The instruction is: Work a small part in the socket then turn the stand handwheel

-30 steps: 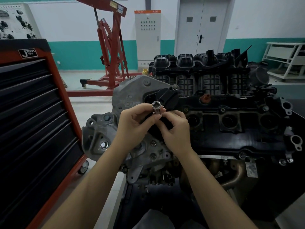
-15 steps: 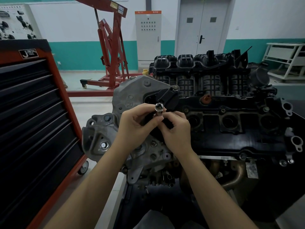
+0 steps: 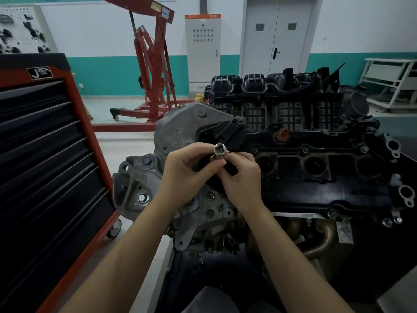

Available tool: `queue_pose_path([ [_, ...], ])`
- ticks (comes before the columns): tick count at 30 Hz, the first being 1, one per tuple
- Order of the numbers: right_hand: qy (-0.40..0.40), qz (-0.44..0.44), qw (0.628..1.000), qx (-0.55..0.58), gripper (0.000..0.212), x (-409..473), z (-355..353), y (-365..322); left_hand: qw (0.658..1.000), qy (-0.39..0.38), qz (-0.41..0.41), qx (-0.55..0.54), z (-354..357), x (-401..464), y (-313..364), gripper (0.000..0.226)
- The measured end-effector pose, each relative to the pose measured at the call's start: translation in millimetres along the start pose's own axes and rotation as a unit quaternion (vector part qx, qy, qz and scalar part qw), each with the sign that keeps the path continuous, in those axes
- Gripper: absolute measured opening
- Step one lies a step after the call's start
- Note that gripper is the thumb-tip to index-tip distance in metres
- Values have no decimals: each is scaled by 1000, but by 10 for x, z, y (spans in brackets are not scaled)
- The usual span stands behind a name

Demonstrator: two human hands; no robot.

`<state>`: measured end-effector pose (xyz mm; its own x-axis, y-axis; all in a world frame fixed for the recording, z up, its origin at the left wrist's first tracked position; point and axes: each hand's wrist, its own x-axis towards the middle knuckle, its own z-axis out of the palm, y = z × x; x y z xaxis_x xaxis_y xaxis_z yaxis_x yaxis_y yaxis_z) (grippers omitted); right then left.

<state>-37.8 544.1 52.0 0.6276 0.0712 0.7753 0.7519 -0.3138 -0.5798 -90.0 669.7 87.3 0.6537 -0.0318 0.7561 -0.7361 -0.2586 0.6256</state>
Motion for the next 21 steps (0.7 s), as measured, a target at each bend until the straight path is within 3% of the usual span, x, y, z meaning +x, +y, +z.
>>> queue_pose_path([
  [6,-11,-4,1000,0,20,7,-8,-10,1000,26,-8,7,5,3,-10,24],
  [13,1,-9,1000,1,18,1,5,13,1000,-7,-7,19,10,18,0,20],
  [17,6,-13,1000,2,17,2,6,9,999,31,-5,40,23,5,8,24],
  [21,-1,-56,998,-2,23,13,-2,6,1000,1,-24,18,6,8,-12,25],
])
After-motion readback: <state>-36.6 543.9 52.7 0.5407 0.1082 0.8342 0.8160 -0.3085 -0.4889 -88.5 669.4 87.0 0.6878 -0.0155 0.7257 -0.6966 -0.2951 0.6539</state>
